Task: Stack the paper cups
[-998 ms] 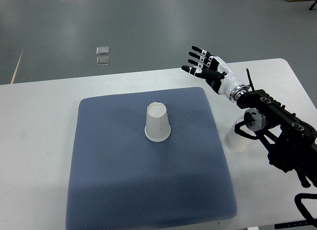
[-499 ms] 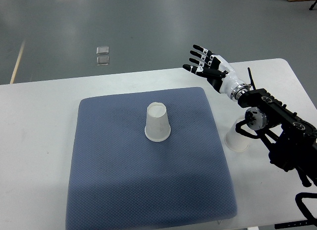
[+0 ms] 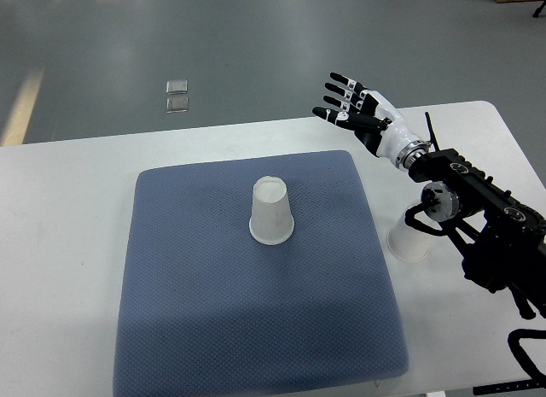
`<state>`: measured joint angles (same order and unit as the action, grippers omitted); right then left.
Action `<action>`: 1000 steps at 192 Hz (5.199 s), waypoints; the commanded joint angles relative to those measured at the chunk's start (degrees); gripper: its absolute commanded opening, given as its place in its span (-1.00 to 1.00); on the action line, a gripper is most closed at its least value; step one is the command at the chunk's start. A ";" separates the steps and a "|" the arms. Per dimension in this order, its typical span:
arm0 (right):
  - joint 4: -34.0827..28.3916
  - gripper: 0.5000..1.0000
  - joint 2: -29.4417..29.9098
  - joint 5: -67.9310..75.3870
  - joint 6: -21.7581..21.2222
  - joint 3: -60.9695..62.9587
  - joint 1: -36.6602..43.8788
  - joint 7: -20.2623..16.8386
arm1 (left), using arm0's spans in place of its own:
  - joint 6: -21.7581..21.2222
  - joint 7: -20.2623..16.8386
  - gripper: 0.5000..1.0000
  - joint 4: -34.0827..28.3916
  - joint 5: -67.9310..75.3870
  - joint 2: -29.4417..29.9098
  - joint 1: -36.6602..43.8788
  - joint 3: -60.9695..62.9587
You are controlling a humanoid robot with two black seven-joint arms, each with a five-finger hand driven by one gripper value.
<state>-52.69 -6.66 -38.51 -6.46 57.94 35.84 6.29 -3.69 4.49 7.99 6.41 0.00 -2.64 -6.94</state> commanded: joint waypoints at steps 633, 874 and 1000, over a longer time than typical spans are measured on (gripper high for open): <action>-21.49 -0.99 -40.36 -45.51 -20.69 -23.31 18.13 8.39 | 0.00 -0.01 1.00 0.00 0.00 0.00 0.00 0.00; -23.60 -0.90 -19.53 -49.82 -28.25 -25.77 28.32 0.92 | 0.00 -0.01 1.00 0.00 0.00 0.00 0.00 0.00; -23.60 -0.91 -19.53 -49.73 -28.54 -26.30 29.20 0.74 | 0.00 -0.01 1.00 0.00 0.00 0.00 0.00 0.00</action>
<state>-76.29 -26.24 -88.24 -35.00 31.64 64.95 7.03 -3.69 4.49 8.00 6.42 0.00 -2.64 -6.94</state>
